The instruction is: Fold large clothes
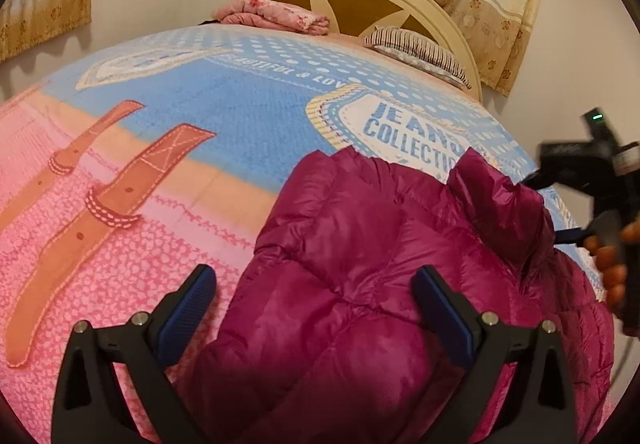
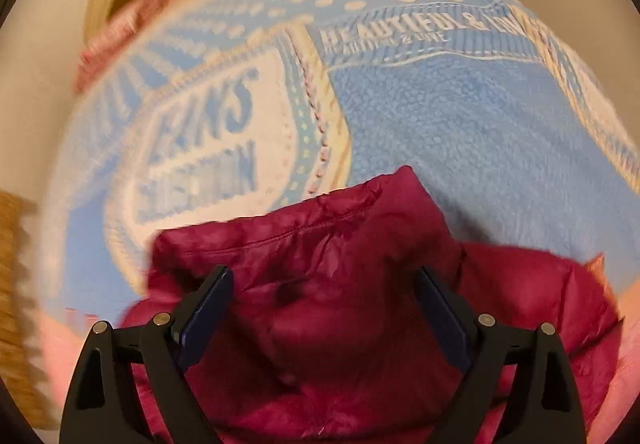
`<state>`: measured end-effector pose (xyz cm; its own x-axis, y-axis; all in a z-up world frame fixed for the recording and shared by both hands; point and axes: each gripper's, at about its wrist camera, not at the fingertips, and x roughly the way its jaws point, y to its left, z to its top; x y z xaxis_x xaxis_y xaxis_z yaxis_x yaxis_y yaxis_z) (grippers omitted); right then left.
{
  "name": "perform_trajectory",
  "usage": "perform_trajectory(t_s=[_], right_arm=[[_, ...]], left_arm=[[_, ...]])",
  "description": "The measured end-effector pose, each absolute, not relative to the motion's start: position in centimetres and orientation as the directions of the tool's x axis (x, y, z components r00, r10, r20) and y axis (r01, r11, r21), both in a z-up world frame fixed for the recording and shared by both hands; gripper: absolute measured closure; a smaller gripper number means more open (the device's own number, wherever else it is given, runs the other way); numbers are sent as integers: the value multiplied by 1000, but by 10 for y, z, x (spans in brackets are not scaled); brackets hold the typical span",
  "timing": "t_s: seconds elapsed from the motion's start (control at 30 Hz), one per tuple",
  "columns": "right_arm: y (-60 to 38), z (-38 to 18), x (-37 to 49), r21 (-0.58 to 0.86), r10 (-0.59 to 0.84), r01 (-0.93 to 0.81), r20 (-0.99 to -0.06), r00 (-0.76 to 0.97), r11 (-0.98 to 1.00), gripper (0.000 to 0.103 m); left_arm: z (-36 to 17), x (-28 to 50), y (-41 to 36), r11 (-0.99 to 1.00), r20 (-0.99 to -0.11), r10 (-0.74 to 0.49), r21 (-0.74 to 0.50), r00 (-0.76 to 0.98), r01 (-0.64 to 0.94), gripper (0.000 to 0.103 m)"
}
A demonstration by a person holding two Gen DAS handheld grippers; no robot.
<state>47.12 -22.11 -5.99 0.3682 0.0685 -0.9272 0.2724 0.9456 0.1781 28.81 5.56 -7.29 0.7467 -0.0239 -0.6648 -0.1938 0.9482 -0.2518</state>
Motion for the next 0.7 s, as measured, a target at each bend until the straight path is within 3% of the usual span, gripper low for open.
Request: perform_trajectory(t_s=[0.1,0.17,0.2,0.23,0.5,0.7], right_arm=[[-211,-77,480,66,-18,263,-953,304,963,12],[-212,-80,477,-8,-80,252,-957,279,968,37],[-214,-76,472,-34,-109,255,-953,283,966,64],[-221,-72,467,-26,-104,258,-951,291,966,81],[-280,-33,393,129,11,276,-920,391,952,91],[-317,-77,350,230,65,335,-896,439,914,93]], left_arm=[[-75,290,59,941,-669,-44,-277,742,-194,1],[-76,290,60,938,-670,-50,-287,741,-196,1],[-76,290,61,936,-669,-51,-291,741,-197,1],[-76,290,60,936,-669,-52,-292,741,-198,1],[-75,286,61,935,-661,-46,-293,749,-200,1],[-73,283,55,949,-655,-59,-272,753,-162,1]])
